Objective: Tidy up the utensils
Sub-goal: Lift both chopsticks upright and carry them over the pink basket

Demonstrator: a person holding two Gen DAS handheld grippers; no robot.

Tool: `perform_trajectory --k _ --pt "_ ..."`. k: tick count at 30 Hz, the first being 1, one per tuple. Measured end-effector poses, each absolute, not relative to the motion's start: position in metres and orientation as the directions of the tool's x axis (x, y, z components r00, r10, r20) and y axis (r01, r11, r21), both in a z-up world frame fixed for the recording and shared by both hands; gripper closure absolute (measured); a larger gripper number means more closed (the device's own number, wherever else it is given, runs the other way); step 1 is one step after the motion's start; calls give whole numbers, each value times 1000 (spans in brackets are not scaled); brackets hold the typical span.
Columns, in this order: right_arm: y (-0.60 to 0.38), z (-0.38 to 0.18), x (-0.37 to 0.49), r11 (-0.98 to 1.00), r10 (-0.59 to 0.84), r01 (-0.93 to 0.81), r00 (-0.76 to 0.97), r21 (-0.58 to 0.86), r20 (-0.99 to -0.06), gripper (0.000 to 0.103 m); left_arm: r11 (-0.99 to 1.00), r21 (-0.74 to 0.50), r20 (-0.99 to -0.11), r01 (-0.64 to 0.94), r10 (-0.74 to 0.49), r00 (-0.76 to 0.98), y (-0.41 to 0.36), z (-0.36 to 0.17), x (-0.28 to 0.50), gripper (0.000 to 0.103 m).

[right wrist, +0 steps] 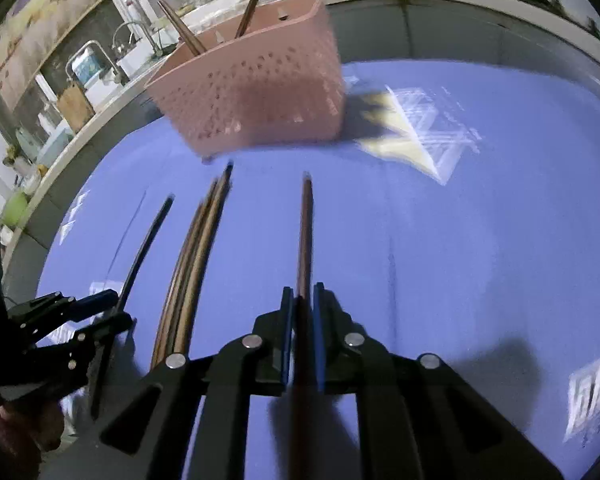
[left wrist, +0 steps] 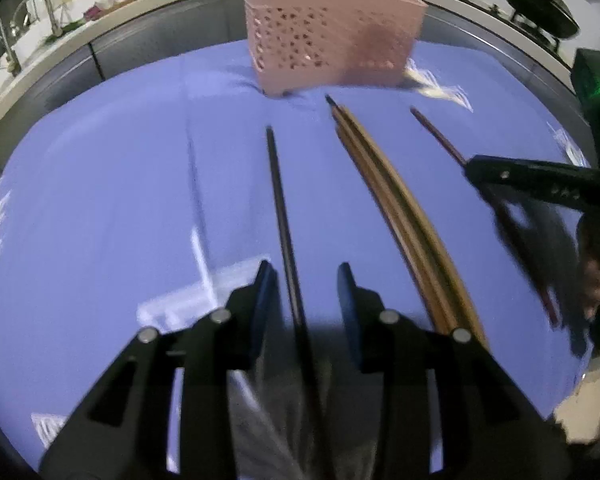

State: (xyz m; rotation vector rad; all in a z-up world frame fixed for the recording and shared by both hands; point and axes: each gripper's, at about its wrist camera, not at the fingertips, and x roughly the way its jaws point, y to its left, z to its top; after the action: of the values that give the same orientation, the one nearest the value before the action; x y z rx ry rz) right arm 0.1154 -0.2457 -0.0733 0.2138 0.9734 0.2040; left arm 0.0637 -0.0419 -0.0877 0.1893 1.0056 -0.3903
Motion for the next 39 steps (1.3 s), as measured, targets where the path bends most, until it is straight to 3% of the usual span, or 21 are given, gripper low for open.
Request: perform_trajectory --k 4,7,8,9,12,15,21,25,31,39 --pt "-236 -72 156 959 276 -101 525 264 -805 91 918 12 -857 397 -195 477 -57 -85 103 71" --pt "-233 -71 172 961 271 -94 519 261 -811 97 918 20 -855 395 -189 483 -66 -84 120 71" --pt "-231 -71 174 963 264 -96 521 251 -812 98 920 22 -855 392 -186 485 -67 -84 123 75" --pt "-230 -71 174 967 252 -96 523 237 -814 98 919 24 -854 394 -186 486 -69 -83 125 96" --pt "-228 -62 165 961 270 -112 550 251 -790 98 920 14 -854 392 -193 483 -71 -79 125 98" --pt "-229 -33 139 952 299 -146 638 270 -709 98 922 -54 -793 384 -274 544 -52 -44 110 98" --pt "-233 37 55 928 357 -260 829 268 -431 98 890 -165 -588 426 -435 681 -4 42 44 98" --pt "-237 65 20 929 335 -267 901 256 -277 98 888 -170 -500 428 -452 739 20 67 8 98" --pt "-242 73 -7 957 250 -212 949 198 -191 98 901 -151 -449 407 -430 783 35 72 -23 98" --pt "-243 70 -11 956 248 -209 950 208 -188 98 902 -149 -431 405 -428 794 42 70 -40 98"
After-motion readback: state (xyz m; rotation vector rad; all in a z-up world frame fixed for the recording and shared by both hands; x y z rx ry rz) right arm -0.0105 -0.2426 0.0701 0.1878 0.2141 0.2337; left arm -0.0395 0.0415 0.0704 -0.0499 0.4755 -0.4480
